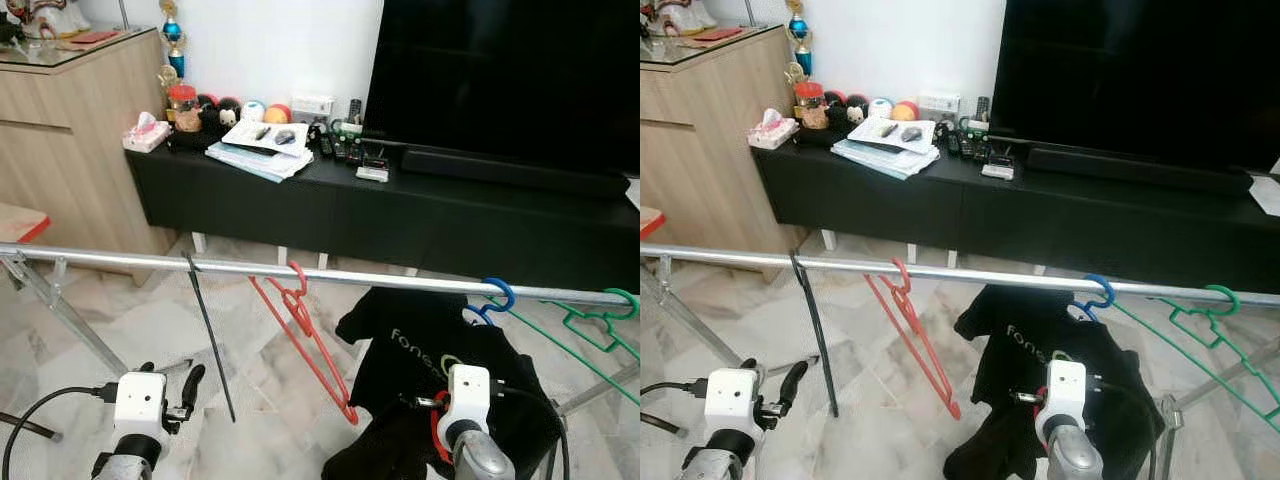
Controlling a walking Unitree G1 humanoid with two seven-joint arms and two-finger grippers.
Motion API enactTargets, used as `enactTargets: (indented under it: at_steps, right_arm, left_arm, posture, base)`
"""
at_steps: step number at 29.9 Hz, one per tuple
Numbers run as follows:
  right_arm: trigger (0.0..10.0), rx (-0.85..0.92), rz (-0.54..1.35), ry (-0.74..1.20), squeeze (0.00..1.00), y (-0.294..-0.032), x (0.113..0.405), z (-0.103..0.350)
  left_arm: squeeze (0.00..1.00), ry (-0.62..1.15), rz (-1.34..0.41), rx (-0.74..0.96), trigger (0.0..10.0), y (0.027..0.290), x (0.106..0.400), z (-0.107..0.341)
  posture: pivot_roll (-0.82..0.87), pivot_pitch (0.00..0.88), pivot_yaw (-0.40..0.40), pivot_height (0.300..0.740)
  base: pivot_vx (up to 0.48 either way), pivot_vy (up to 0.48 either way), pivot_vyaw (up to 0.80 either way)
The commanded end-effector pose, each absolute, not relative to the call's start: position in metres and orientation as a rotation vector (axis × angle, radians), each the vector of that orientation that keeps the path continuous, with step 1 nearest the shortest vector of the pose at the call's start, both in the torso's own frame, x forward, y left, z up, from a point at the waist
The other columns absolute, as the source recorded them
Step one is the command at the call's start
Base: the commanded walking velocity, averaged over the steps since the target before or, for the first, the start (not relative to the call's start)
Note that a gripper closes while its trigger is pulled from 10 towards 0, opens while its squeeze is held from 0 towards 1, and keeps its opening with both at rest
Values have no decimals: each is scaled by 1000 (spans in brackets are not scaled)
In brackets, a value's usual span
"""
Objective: Hang hanger
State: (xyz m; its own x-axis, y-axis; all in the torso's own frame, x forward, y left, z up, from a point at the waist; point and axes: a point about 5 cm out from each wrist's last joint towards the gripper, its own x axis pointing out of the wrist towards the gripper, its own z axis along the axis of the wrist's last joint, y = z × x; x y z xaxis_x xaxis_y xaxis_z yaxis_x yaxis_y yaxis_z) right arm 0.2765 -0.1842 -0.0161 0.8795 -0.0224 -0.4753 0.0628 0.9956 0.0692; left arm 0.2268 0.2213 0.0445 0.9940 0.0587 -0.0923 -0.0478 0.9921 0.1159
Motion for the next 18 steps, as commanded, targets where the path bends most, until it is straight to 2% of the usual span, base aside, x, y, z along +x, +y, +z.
enactTargets:
  at_steps: [1, 10, 18]
  right_arm:
    - [10000, 75, -55, 508, 0, -190, 273, -19]
    - [10000, 73, -67, 534, 0, -201, 267, -23]
    - [10000, 70, -77, 541, 0, -216, 264, -21]
  left_arm:
    - [0, 90, 41, 91, 10000, 218, 229, 47]
    - [0, 95, 35, 83, 10000, 214, 229, 46]
    - [0, 93, 5, 84, 10000, 211, 229, 48]
  posture:
    - [83, 56, -55, 740]
    - [85, 54, -58, 740]
    - [86, 53, -61, 740]
  base:
    - [0, 307, 0]
    - [0, 445, 0]
    - [0, 0, 0]
